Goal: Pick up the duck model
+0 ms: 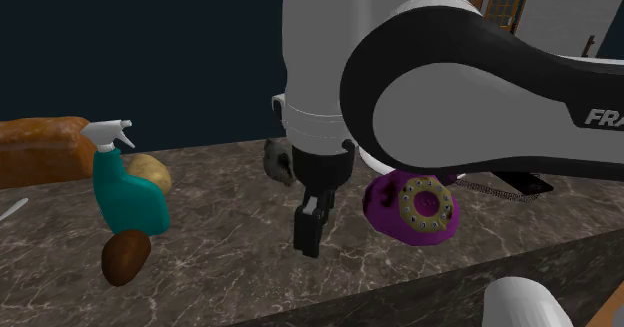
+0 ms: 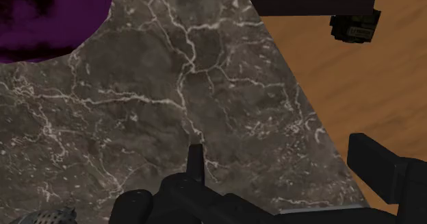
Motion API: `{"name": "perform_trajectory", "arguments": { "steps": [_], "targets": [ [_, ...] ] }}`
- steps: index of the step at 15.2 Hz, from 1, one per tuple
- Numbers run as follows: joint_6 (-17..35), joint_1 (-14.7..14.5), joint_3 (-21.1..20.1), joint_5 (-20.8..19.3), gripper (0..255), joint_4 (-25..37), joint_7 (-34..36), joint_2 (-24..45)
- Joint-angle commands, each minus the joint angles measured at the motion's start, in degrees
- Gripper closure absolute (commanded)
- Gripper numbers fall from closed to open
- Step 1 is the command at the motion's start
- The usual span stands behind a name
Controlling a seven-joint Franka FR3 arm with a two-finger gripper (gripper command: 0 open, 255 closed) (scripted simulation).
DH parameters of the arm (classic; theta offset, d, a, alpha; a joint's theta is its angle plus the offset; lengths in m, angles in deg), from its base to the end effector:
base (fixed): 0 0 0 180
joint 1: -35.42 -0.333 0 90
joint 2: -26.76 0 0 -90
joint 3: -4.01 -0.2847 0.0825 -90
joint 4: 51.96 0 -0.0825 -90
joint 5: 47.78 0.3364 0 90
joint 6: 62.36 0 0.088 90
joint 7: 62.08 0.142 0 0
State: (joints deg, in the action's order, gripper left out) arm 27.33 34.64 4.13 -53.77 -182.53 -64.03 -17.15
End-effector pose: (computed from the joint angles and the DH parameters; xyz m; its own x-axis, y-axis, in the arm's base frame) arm 0.2885 -0.0117 0.5609 0.9978 0.0453 0.0494 0.0399 -0.9937 0.1045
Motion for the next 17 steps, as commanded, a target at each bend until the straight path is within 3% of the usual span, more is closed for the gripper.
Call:
{"name": "perform_trajectory", "arguments": {
  "steps": [1, 9, 17],
  "targets": [
    [0.00, 0.00, 0.00, 0.00, 0, 0.00, 0.00, 0.00],
    [6.07, 4.23, 5.28, 0.46, 0, 9.88, 3.09, 15.09],
    [8.89, 7.63, 11.06, 3.50, 0, 22.46, 4.92, 29.94]
  ]
}}
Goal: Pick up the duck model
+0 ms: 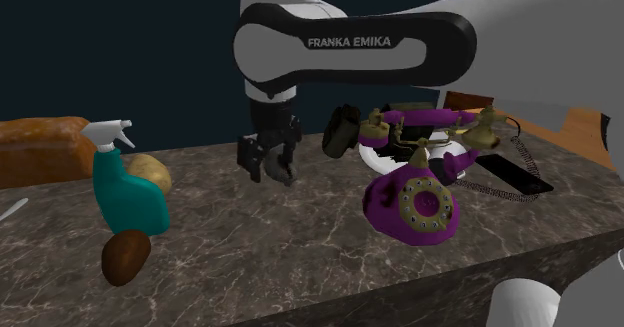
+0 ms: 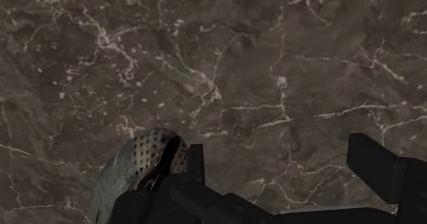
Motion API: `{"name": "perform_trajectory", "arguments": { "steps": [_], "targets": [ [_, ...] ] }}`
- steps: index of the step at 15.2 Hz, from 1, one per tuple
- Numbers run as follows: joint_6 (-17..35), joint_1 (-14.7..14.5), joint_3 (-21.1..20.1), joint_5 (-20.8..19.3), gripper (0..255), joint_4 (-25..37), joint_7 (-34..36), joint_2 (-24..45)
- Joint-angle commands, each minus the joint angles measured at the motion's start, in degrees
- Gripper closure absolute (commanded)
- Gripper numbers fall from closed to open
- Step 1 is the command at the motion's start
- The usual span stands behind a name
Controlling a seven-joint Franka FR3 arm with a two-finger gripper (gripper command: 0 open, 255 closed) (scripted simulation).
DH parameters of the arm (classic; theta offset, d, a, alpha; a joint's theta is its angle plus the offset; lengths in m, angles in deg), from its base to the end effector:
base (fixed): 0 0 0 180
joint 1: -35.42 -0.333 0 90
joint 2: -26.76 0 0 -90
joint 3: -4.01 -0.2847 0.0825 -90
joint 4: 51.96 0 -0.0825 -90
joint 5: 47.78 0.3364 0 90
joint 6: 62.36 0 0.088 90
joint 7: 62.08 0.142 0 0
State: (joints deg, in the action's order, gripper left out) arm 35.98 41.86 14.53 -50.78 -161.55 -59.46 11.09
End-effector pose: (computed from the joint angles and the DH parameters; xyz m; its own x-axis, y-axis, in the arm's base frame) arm 0.4200 -0.1433 0.5516 0.9432 -0.3243 0.0728 -0.3251 -0.9457 -0.0004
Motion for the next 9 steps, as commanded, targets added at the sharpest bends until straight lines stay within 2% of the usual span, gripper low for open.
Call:
{"name": "perform_trajectory", "arguments": {
  "steps": [1, 9],
  "targets": [
    [0.38, 0.84, 1.40, 1.11, 0, 3.24, 0.47, 3.57],
    [-0.49, 5.33, 7.08, 7.87, 0, 18.96, 0.96, 19.00]
  ]
}}
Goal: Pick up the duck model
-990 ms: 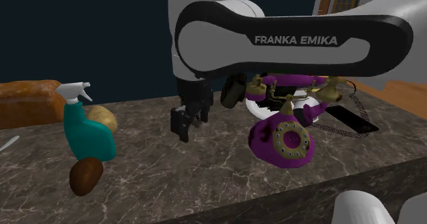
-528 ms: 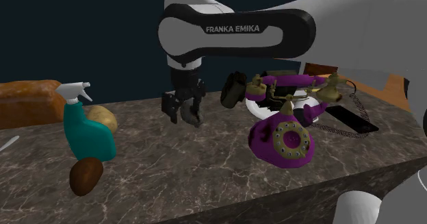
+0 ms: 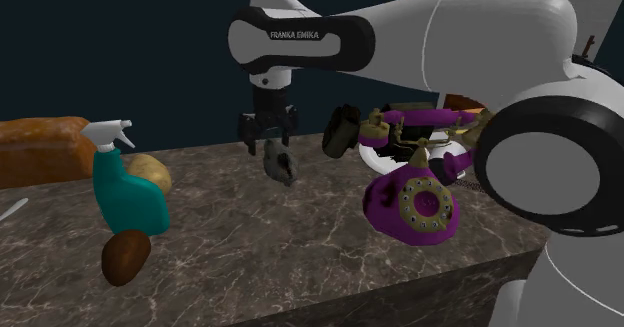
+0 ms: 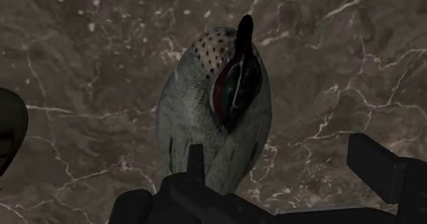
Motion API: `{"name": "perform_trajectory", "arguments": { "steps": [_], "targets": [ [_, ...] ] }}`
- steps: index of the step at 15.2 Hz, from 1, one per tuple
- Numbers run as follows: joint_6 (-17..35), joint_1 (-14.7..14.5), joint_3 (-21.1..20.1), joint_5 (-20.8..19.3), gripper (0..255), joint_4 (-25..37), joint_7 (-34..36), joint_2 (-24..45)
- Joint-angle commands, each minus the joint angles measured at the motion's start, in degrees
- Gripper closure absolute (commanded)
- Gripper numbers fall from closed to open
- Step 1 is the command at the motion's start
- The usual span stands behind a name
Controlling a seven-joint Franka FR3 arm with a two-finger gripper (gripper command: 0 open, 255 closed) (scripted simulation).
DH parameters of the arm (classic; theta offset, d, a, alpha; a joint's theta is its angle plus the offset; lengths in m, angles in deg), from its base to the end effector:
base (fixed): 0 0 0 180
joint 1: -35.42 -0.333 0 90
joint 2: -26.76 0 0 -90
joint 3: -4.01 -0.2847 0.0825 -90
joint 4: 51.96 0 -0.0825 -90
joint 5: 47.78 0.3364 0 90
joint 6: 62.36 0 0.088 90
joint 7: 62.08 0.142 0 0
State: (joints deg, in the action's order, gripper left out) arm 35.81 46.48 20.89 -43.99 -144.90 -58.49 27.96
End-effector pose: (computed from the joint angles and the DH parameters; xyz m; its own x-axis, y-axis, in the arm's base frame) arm 0.4706 -0.2386 0.5391 0.8457 -0.5294 0.0670 -0.5258 -0.8482 -0.0642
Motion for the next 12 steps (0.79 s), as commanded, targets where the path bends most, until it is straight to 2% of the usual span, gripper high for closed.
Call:
{"name": "perform_trajectory", "arguments": {
  "steps": [1, 4, 12],
  "targets": [
    [-0.69, 1.47, 1.36, 2.14, 0, 4.53, 0.03, 4.15],
    [-2.15, 4.10, 2.99, 5.51, 0, 11.47, 0.26, 10.27],
    [4.06, 3.67, 2.76, 5.26, 0, 4.31, -0.12, 9.27]
  ]
}}
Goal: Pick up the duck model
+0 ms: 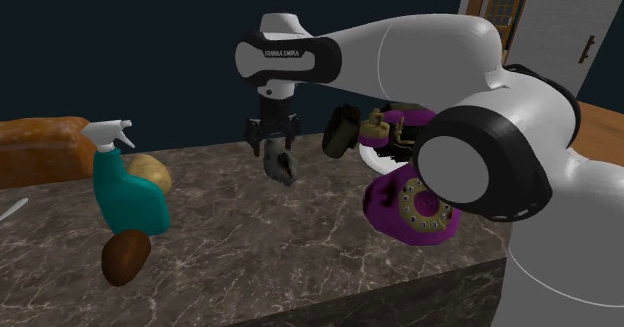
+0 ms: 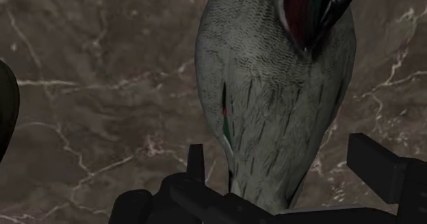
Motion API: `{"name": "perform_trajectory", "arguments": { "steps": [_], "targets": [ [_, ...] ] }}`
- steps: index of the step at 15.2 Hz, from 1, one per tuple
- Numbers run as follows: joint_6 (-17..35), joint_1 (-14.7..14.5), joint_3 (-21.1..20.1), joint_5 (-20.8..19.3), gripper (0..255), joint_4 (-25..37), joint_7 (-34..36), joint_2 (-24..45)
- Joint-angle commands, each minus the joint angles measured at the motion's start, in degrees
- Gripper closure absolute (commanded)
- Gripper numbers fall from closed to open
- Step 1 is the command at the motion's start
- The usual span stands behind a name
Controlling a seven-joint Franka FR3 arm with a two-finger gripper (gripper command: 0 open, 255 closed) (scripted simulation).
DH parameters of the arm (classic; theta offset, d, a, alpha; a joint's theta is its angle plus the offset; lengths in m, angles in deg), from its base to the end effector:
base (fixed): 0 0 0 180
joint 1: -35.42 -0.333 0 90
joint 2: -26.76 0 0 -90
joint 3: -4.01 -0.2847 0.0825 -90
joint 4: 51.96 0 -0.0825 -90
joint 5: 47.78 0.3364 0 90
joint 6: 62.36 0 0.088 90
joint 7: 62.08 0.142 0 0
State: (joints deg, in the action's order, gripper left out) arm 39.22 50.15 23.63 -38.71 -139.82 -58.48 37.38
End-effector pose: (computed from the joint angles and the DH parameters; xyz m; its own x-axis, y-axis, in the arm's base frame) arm 0.4909 -0.2961 0.4986 0.7734 -0.6313 0.0579 -0.6248 -0.7745 -0.0986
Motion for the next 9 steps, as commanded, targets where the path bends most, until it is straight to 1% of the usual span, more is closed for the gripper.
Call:
{"name": "perform_trajectory", "arguments": {
  "steps": [1, 2, 3, 9],
  "targets": [
    [0.66, 0.00, 0.02, -0.02, 0, -0.78, -0.12, -0.15],
    [0.65, 0.00, 0.02, -0.02, 0, -0.77, -0.12, -0.14],
    [0.68, 0.00, 0.01, -0.01, 255, -0.77, -0.12, -0.12],
    [0.67, 0.01, 0.03, -0.01, 255, -0.79, -0.14, -0.14]
  ]
}}
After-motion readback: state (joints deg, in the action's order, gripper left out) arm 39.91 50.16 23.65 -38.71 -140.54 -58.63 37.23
